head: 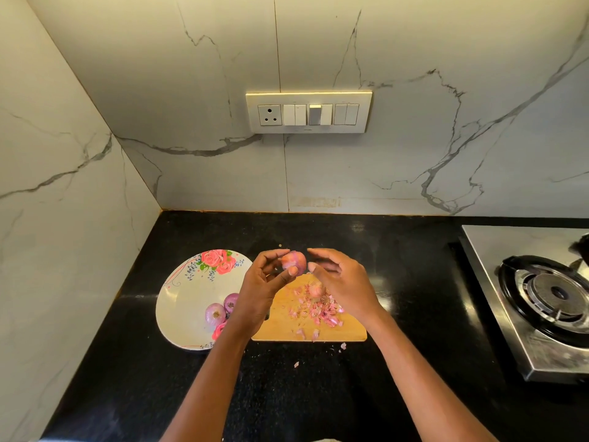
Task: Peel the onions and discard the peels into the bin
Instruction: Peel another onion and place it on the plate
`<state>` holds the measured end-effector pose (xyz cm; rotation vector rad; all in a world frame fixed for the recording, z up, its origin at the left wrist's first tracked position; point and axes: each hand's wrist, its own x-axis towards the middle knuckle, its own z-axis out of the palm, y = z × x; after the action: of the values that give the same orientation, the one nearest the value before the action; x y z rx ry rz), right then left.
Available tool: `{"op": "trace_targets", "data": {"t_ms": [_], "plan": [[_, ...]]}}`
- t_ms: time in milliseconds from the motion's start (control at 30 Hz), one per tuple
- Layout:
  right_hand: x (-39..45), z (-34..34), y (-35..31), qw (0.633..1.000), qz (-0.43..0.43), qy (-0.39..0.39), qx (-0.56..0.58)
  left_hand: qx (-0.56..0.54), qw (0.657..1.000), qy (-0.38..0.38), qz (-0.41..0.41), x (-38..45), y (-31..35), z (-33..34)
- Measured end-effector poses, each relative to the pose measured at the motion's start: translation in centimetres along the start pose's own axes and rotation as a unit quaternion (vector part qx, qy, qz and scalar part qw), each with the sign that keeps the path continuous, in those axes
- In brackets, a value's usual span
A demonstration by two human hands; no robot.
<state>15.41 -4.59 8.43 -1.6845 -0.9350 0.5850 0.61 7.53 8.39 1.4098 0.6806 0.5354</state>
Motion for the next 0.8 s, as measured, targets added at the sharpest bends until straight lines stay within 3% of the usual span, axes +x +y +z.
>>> {"op": "trace_targets", "data": {"t_ms": [333, 467, 800], "plan": [[-0.30, 0.22, -0.42, 0.999, -0.040, -0.006, 0.023, 0.060, 0.998, -0.005, 0.025, -0.11, 0.12, -0.01], [-0.21, -0.10, 0.17, 0.998, -0.017, 0.013, 0.066, 0.047, 0.998, -0.025, 0.015, -0.32, 0.23, 0.00], [-0.23, 0.46, -0.13, 0.990, 0.020, -0.027, 0.133, 0.043, 0.999, -0.018, 0.025, -0.17, 0.07, 0.10]]}}
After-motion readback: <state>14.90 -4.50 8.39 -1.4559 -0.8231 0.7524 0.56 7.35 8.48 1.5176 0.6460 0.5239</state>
